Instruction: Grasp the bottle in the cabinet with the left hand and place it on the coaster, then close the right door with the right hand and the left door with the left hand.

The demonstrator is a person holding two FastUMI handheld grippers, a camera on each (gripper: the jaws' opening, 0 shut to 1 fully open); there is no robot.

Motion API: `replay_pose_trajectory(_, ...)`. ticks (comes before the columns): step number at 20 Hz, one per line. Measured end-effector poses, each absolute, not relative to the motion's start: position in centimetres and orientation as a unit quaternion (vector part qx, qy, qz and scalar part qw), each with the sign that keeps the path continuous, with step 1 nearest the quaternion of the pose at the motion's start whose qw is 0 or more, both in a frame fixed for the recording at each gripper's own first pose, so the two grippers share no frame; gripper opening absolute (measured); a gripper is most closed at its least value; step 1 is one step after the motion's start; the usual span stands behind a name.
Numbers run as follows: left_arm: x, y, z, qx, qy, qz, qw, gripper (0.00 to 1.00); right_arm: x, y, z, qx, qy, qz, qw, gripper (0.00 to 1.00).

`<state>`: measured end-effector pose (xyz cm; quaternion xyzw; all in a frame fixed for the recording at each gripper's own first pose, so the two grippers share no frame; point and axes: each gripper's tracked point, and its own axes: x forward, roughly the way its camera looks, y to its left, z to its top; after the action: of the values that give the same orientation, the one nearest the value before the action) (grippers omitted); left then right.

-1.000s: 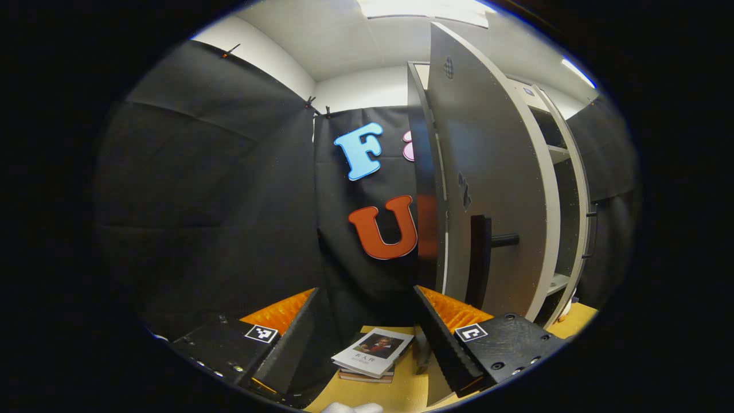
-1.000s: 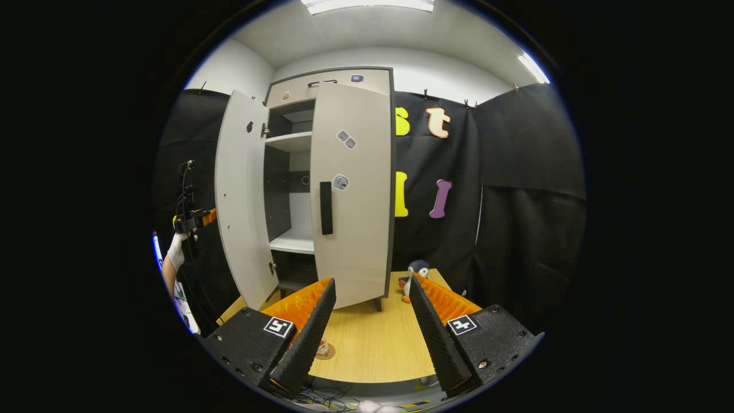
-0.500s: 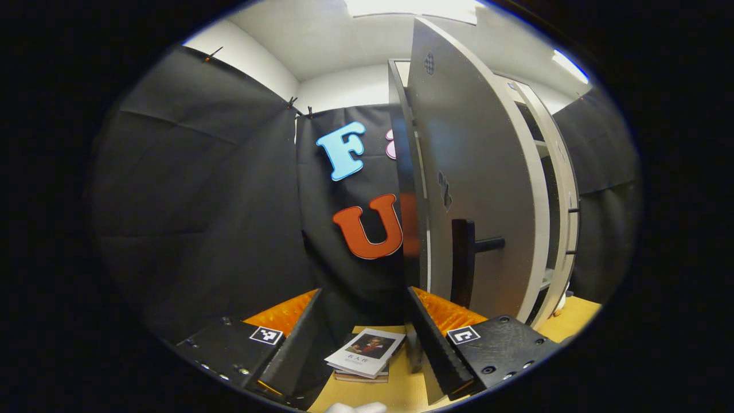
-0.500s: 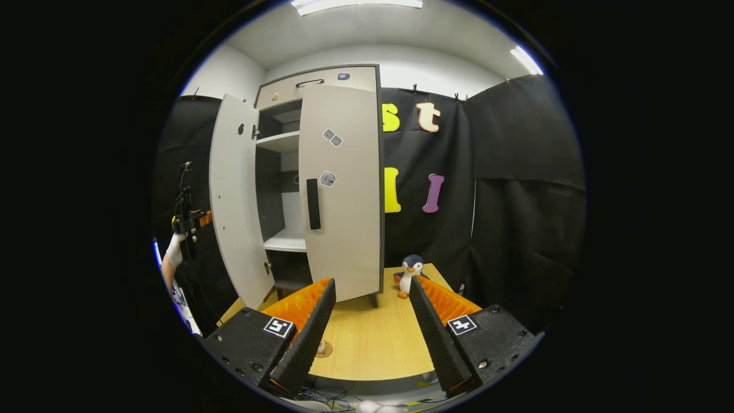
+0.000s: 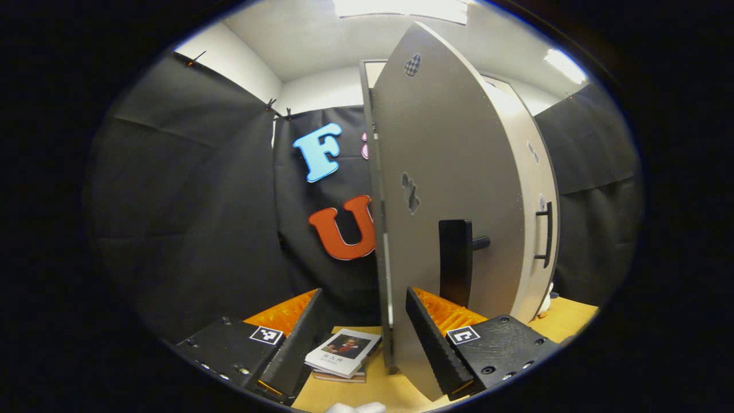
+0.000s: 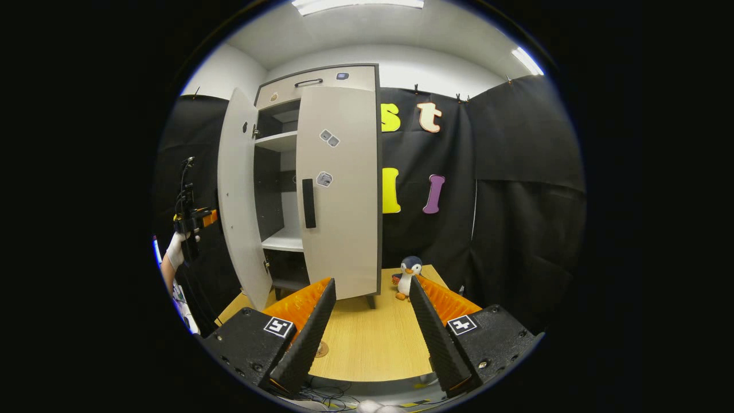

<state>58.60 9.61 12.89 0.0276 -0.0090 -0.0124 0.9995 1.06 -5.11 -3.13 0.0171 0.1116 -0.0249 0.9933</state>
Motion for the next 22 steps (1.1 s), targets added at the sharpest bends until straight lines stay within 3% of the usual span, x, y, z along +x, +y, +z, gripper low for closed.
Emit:
replay_pose_trajectory(2, 59.2, 7.6, 12.9, 0.025, -0.010, -0.023, 0.999, 0.84, 1.1, -5.8, -2.5, 0.020, 0.106, -0.029, 0.994, 0.80)
replay_pose_trajectory(8, 61.7, 2.0, 14.1, 0.004, -0.019, -0.053, 0.998, 0.89, 1.5, -6.2, -1.3, 0.025, 0.092, -0.032, 0.995, 0.80)
replay_pose_trajectory(9, 62.1, 1.7, 14.5, 0.011, -0.025, -0.052, 0.998, 0.97, 1.6, -6.1, -1.0, 0.023, 0.087, -0.033, 0.995, 0.80)
replay_pose_trajectory(11, 62.5, 0.9, 15.2, 0.016, -0.036, -0.053, 0.998, 0.96, 1.5, -6.2, -0.4, 0.018, 0.079, -0.034, 0.996, 0.80)
replay_pose_trajectory(22, 56.8, 0.3, 15.0, -0.006, -0.009, -0.061, 0.998, 0.96, 2.7, -3.1, 0.4, 0.024, 0.067, -0.011, 0.997, 0.80)
